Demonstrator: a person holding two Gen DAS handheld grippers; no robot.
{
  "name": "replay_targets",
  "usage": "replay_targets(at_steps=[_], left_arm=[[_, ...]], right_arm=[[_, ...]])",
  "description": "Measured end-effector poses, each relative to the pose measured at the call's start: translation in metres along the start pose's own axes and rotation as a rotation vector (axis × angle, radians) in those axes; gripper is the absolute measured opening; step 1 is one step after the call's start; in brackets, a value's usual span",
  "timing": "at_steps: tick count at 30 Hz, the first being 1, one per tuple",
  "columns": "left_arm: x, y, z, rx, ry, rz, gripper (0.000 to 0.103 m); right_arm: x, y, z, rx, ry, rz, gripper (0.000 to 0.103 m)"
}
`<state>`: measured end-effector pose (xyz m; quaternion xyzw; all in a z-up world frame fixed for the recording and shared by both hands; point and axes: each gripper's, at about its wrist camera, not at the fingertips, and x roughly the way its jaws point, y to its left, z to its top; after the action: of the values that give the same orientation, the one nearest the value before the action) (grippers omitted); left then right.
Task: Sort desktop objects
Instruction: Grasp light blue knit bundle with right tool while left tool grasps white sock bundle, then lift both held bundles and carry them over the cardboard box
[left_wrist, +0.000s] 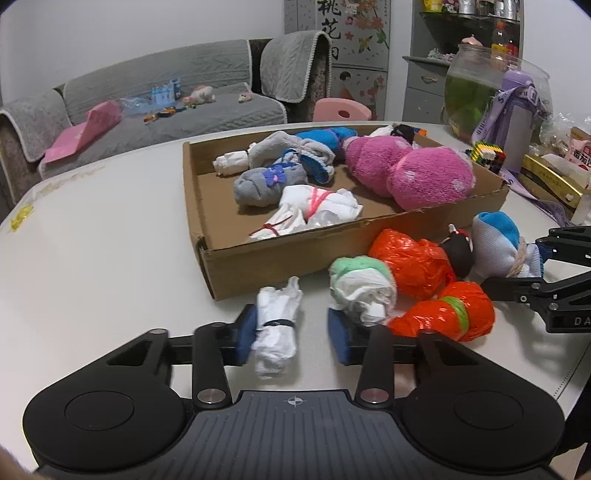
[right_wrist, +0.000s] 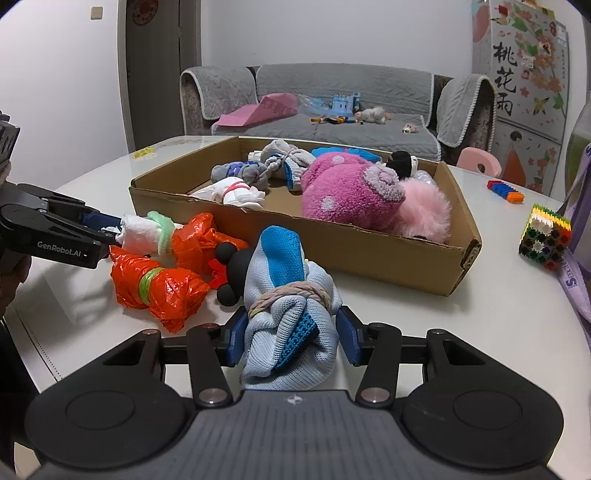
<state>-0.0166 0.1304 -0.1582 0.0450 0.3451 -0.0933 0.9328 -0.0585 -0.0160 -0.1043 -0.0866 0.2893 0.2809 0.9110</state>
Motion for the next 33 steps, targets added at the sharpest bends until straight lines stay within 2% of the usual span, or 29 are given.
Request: replay_targets(at_steps=[4,6,21,28,33], left_arm=[[-0.002,-0.001,-0.001,-0.003,0.005,0.003,0.035],[-0.005,-0.002,-0.002,-0.008,0.010,0.006,0.028],[-0.027,-0.010,-0.017,-0.007,0.009,0.077,0.025],[-0.044,-0.008,-0.015,-0.023,-0.024,0.108,0.025],[-0.064,-0.006,-0.007,-0.035,-0.078,0.122,0.025]], right_arm=[[0.000,0.000,0.000,-0.001,0.000,-0.001,0.046],[0.000,0.000,0.000,0.001,0.000,0.001,0.046],[-0.010,0.002,-0.002,0.004,-0.018,0.017,0.044],[-0.016,-0.007,0.000,0.059,-0.058,0.031,0.044],[-0.024,-0.018,0.006,0.100,-0.086,0.045,0.044]])
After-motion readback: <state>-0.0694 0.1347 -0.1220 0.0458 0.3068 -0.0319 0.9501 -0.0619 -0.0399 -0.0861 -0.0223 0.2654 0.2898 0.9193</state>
